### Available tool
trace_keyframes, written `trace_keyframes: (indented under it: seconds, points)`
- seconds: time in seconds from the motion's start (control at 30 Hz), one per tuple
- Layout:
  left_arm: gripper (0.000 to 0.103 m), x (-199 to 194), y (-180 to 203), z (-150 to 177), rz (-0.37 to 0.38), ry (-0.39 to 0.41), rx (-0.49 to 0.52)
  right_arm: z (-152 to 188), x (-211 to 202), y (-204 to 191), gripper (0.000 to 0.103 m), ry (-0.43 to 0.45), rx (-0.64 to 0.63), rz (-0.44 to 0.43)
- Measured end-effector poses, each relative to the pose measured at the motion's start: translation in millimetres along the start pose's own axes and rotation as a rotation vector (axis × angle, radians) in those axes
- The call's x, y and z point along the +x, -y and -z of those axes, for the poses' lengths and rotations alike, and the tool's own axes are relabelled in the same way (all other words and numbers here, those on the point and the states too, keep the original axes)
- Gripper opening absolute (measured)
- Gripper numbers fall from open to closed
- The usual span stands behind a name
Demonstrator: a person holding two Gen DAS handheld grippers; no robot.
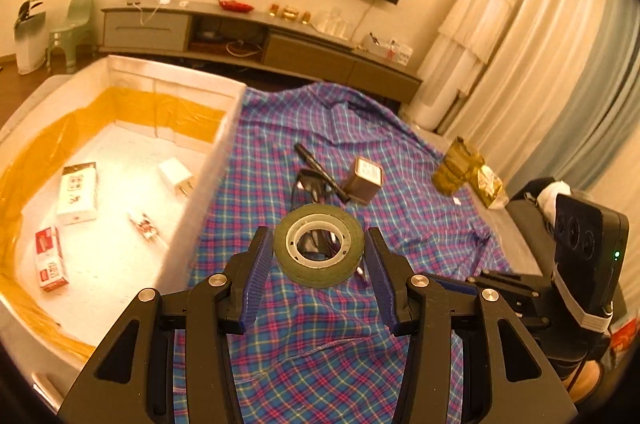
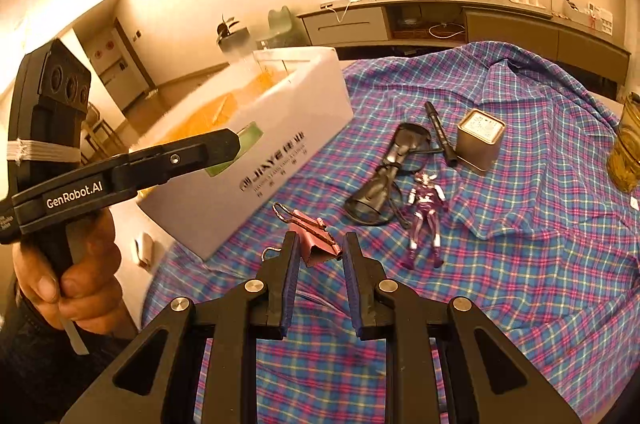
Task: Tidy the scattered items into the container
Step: 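Carry the tape roll and pink clip over the cardboard box with both tools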
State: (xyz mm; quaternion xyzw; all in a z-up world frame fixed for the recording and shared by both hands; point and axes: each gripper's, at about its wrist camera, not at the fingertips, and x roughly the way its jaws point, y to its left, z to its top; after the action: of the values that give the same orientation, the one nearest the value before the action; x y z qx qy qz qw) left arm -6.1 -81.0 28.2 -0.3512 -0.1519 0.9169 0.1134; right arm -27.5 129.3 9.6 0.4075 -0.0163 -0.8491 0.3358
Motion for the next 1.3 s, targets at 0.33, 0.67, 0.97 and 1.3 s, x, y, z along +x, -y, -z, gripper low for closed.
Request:
trace_keyframes:
  seconds: [0.33, 0.67, 0.97, 1.3]
  points:
    - [0.049, -24.5, -21.5, -8.2, -0.023, 0.059, -0.045, -27.4, -4.1, -47.3, 0.023, 0.043, -0.065, -0.020]
    - [0.049, -44.8, -40.4, -14.0, -0.027, 0.102, -0.089, -49.3, 0.4, -73.9, 0.023, 0.049, -0.104, -0.024]
    - [0.049, -60.7, -57.6, -19.9, -0.031, 0.134, -0.139, -69.5, 2.1, -102.1, 0.023, 0.066, -0.161, -0.025]
    - [0.049, -71.5, -85.4, -23.5, -0.056, 0.146, -0.208, -85.3, 15.1, -123.6, 0.023, 0.058, -0.205, -0.030]
